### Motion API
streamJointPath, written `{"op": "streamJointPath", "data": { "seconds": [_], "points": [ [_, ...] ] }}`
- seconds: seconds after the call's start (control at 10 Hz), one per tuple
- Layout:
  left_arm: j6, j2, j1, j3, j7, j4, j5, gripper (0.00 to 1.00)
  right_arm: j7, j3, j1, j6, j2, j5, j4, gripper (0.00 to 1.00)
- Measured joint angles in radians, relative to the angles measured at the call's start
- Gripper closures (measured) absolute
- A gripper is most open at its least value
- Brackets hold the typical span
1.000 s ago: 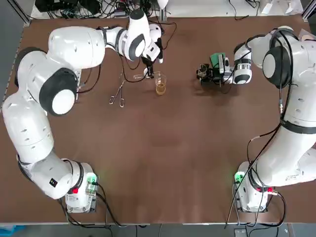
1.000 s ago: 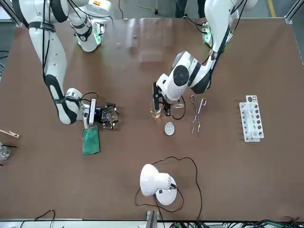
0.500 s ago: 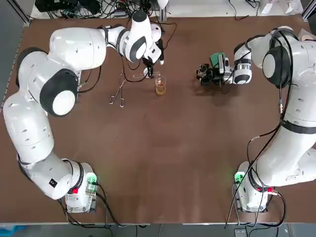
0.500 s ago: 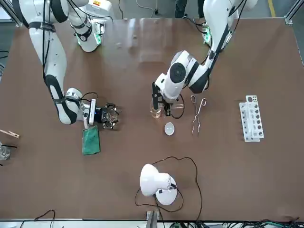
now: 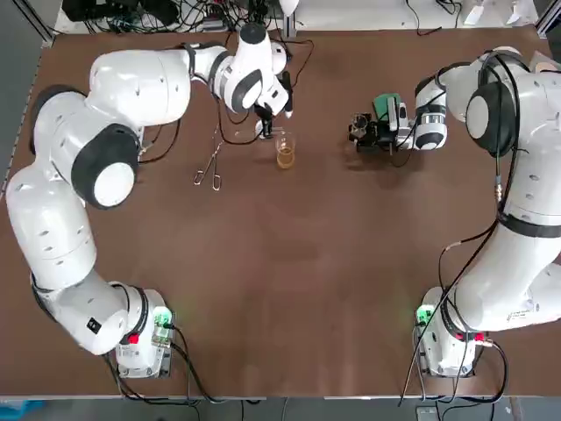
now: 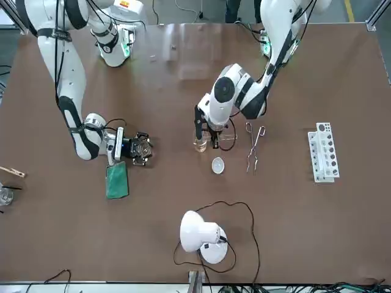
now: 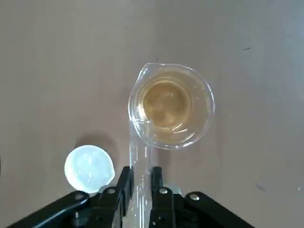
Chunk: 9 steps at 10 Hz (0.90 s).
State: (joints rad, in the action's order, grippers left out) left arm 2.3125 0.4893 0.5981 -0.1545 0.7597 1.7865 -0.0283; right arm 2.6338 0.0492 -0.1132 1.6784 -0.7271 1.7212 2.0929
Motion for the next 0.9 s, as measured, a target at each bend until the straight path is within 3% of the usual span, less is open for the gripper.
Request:
{"op": "streamJointPath", "data": {
  "seconds": [0.3,0.6,0.9],
  "points": [
    [0.0,0.0,0.014,0.0,-0.001,-0.004,-0.001,0.79,0.001,0.0,0.0,0.0,0.0,0.0,0.0,0.62],
    [-0.008,0.0,0.023,0.0,-0.037,-0.014,-0.103,0.79,0.002,0.0,0.0,0.0,-0.001,0.0,0.0,0.62],
    [-0.024,0.0,0.033,0.001,-0.059,-0.022,-0.115,0.79,0.002,0.0,0.0,0.0,-0.001,0.0,0.0,0.62]
  ]
}}
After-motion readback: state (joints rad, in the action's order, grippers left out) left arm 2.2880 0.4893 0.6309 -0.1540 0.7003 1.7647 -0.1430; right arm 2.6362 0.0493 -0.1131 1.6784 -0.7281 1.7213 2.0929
